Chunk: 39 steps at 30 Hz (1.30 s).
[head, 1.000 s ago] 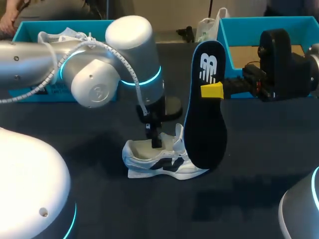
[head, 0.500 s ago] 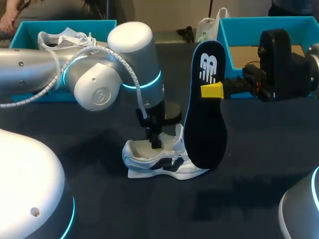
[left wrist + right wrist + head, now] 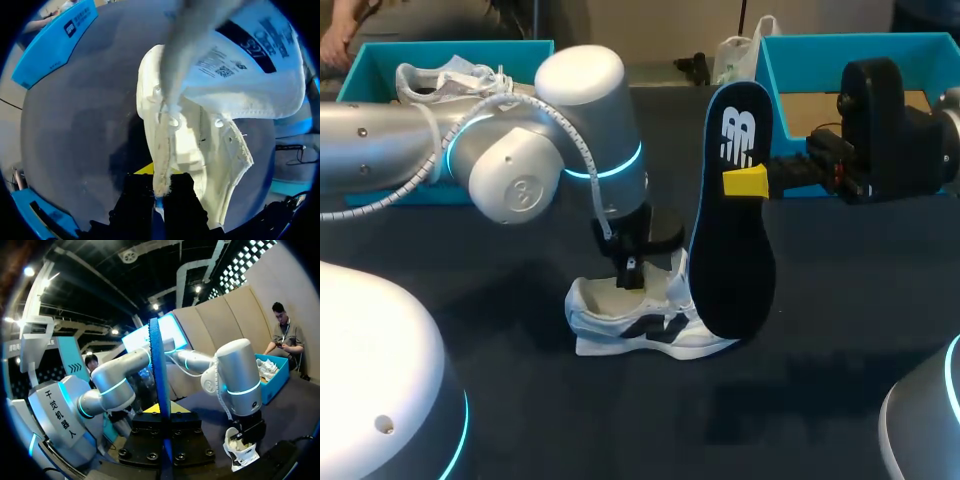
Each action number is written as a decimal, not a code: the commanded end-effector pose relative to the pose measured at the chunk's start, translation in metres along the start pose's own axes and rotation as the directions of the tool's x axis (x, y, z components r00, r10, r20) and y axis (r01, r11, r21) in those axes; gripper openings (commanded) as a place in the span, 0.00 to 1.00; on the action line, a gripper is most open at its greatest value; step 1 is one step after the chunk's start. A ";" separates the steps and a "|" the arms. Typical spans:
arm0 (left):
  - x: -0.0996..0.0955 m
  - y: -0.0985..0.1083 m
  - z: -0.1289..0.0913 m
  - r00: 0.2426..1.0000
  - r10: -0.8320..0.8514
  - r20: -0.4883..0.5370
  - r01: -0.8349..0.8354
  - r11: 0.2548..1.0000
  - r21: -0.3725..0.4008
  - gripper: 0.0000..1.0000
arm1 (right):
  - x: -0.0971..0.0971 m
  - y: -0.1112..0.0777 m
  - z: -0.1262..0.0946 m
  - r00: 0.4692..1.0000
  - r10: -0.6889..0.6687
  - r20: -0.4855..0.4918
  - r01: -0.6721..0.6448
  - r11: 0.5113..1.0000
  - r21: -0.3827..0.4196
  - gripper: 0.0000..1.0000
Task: Take the shoe out of the shoebox, open the shoe tongue, remove and reinsert the insole, then place the shoe into the shoebox
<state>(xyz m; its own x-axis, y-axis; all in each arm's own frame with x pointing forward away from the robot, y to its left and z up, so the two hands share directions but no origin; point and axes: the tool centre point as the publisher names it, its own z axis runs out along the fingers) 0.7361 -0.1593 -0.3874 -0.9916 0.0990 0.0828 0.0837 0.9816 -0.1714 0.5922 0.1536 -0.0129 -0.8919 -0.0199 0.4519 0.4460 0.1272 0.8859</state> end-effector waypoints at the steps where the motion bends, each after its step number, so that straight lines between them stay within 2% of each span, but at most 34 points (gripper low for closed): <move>1: -0.001 0.005 -0.010 0.998 0.046 -0.048 -0.045 0.999 0.024 0.00 | -0.002 0.001 0.003 1.000 0.001 0.000 -0.001 1.000 0.002 0.00; 9: 0.007 0.005 -0.042 0.956 0.288 -0.059 -0.286 0.957 0.042 0.00 | -0.002 0.001 0.003 1.000 0.001 0.000 -0.001 1.000 0.002 0.00; 10: 0.010 0.005 -0.051 0.928 0.363 -0.083 -0.360 0.932 0.044 0.00 | -0.002 0.001 0.003 1.000 0.001 0.000 -0.001 1.000 0.002 0.00; 13: 0.017 0.004 -0.058 0.878 0.472 -0.083 -0.472 0.881 0.028 0.00 | -0.002 0.001 0.003 1.000 0.001 0.000 -0.001 1.000 0.002 0.00; 15: 0.022 0.002 -0.063 0.820 0.567 -0.079 -0.569 0.823 0.002 0.00 | -0.002 0.001 0.003 1.000 0.001 0.000 -0.001 1.000 0.002 0.00; 17: 0.027 0.004 -0.067 0.724 0.688 -0.055 -0.690 0.724 -0.028 0.00 | -0.002 0.001 0.003 1.000 0.001 0.000 -0.001 1.000 0.002 0.00; 18: 0.029 0.004 -0.069 0.717 0.696 -0.018 -0.696 0.716 -0.041 0.00 | -0.002 0.001 0.003 1.000 0.001 0.000 -0.001 1.000 0.002 0.00; 31: 0.029 0.004 -0.069 0.717 0.696 -0.018 -0.696 0.716 -0.041 0.00 | -0.002 0.001 0.003 1.000 0.001 0.000 -0.001 1.000 0.002 0.00; 32: 0.028 0.006 -0.071 0.652 0.758 -0.021 -0.758 0.652 -0.030 0.00 | -0.002 0.001 0.003 1.000 0.001 0.000 -0.001 1.000 0.002 0.00; 34: 0.023 0.007 -0.075 0.626 0.779 -0.028 -0.779 0.625 -0.040 0.00 | -0.002 0.001 0.003 1.000 0.001 0.000 -0.001 1.000 0.002 0.00; 35: 0.022 0.008 -0.077 0.567 0.823 -0.039 -0.824 0.567 -0.018 0.00 | -0.002 0.001 0.003 1.000 0.001 0.000 -0.001 1.000 0.002 0.00; 37: 0.019 0.008 -0.079 0.563 0.825 -0.047 -0.827 0.561 -0.039 0.00 | -0.002 0.001 0.003 1.000 0.001 0.000 -0.001 1.000 0.002 0.00; 39: 0.020 0.009 -0.083 0.487 0.872 -0.048 -0.873 0.486 -0.031 0.00 | -0.002 0.001 0.003 1.000 0.001 0.000 -0.001 1.000 0.002 0.00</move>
<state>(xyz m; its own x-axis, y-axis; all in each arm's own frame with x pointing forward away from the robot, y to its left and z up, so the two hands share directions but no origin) 0.7218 -0.1392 -0.3154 -0.4902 0.8697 -0.0581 0.8679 0.4807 -0.1253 0.5923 0.1533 -0.0126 -0.8918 -0.0201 0.4519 0.4460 0.1278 0.8858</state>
